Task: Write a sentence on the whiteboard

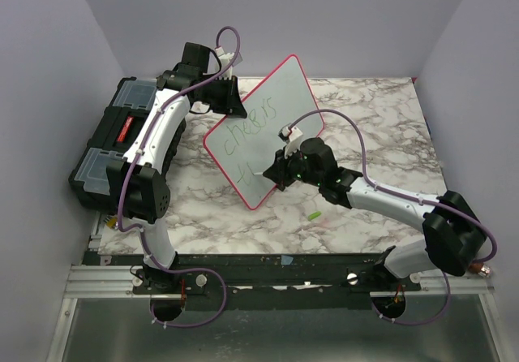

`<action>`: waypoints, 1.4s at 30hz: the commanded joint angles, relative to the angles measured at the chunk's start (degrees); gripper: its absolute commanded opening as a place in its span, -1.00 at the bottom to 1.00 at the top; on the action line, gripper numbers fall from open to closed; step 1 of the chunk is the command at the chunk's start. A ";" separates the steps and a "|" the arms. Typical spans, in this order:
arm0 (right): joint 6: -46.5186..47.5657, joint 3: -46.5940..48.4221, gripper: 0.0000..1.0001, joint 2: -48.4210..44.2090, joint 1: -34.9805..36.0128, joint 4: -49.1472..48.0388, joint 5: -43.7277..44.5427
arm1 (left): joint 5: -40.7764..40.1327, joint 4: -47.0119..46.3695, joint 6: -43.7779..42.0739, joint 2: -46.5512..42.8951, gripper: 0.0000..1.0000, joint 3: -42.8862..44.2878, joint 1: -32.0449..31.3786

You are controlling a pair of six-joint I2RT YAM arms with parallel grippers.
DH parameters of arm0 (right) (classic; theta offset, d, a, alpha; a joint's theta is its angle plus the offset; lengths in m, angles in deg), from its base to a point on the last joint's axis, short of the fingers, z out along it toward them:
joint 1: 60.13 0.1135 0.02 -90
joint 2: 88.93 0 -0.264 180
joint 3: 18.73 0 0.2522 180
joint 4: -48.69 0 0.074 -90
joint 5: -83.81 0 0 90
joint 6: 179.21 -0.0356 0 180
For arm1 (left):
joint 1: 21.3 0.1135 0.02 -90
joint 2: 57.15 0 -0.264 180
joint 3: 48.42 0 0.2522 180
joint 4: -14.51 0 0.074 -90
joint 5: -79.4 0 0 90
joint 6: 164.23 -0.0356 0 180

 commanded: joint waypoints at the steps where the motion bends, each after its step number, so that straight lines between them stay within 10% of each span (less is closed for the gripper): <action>1: 0.51 -0.89 -0.99 -0.57 -0.08 1.36 2.80 | -2.85 -2.80 -2.44 -0.15 -1.00 0.26 0.49; 42: 0.68 5.64 -0.99 1.46 -0.07 0.01 -1.35 | -2.59 -2.89 -2.58 -0.72 -1.00 -0.62 0.55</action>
